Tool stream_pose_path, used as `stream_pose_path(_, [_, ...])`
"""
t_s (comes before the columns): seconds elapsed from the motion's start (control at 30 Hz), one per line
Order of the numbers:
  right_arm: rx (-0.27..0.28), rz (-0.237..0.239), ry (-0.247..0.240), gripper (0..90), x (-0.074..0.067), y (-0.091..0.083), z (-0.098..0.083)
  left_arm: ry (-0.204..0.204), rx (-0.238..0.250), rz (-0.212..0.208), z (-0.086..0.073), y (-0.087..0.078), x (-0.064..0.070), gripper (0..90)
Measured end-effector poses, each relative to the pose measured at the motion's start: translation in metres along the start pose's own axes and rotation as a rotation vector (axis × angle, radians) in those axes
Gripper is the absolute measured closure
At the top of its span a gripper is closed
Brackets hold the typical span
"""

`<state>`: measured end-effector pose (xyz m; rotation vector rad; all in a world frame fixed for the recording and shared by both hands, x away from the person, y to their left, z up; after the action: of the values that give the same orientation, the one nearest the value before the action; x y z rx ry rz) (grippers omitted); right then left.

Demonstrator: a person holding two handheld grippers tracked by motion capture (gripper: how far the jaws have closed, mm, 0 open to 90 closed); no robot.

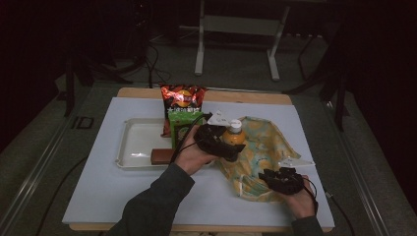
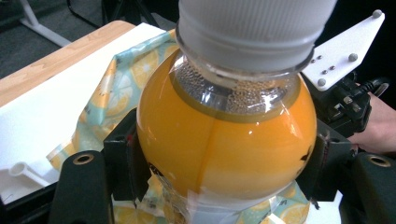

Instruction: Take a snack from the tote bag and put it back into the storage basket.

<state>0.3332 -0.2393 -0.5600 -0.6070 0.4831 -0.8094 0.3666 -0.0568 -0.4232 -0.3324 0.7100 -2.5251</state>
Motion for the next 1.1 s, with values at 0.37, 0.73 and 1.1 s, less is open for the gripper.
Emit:
stream_pose_path(0.37, [0.002, -0.003, 0.0, 66.0, 0.001, -0.001, 0.0, -0.011, 0.008, 0.019, -0.008, -0.009, -0.008, 30.3])
stream_pose_path(0.73, [-0.002, -0.001, 0.004, 66.0, 0.001, 0.0, -0.001, -0.028, 0.014, 0.05, -0.014, -0.02, -0.02, 30.3])
stream_pose_path(1.1, [-0.003, 0.0, 0.003, 66.0, 0.001, 0.0, -0.001, -0.03, 0.001, 0.095, -0.024, -0.027, -0.034, 30.3])
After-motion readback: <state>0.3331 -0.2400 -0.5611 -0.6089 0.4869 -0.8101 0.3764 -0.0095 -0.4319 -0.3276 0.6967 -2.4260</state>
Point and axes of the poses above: each handheld gripper's, and its own axes: y roughly forward along the jaws, z roughly out of its top, x roughly to its right, the point moved 8 cm from there along y, roughly forward along the jaws, and after that the axes turned 1 degree about z, right-handed, at the moved point
